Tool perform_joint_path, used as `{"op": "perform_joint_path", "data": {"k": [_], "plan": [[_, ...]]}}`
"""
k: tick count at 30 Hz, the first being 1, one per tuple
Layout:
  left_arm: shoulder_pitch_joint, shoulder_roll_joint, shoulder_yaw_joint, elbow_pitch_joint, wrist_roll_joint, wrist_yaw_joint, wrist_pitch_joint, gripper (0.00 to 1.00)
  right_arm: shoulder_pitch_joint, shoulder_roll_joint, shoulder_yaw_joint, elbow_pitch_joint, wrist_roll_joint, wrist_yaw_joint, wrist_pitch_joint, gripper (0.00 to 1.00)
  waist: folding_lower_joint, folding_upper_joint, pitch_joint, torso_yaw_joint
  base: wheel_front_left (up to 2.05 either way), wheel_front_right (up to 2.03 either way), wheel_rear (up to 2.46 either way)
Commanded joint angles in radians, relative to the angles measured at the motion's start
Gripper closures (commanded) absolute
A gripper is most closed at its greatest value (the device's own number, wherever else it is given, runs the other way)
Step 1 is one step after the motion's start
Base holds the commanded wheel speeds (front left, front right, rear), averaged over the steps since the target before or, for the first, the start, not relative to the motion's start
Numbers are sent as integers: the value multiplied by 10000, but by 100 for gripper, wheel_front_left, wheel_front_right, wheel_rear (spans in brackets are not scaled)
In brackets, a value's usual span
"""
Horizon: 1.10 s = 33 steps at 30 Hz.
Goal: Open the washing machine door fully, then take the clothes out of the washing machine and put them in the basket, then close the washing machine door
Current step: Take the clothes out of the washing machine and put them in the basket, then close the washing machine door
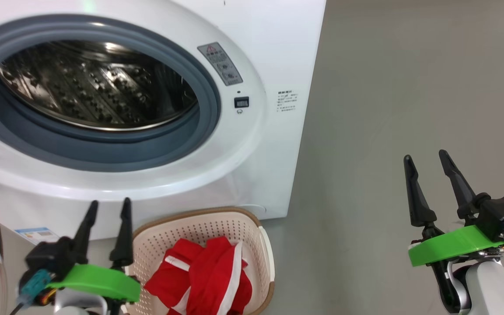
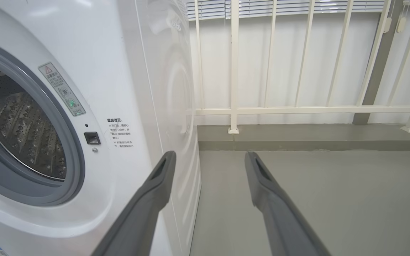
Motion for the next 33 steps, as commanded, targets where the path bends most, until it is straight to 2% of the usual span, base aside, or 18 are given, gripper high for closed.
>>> {"op": "perform_joint_path", "data": {"k": [1, 14, 33], "plan": [[-6, 180, 365, -322, 123, 50, -119, 0, 19, -5, 155, -286, 47, 63, -65, 0, 0, 0, -137, 34, 0, 0, 0], [1346, 113, 924, -1888, 853, -57, -120, 0, 770, -5, 132, -467, -99, 63, -65, 0, 0, 0, -1134, -37, 0, 0, 0], [1957, 85, 1135, -2340, 1215, -95, -120, 0, 1185, -5, 83, -605, -65, 63, -65, 0, 0, 0, -1324, -120, 0, 0, 0]]}}
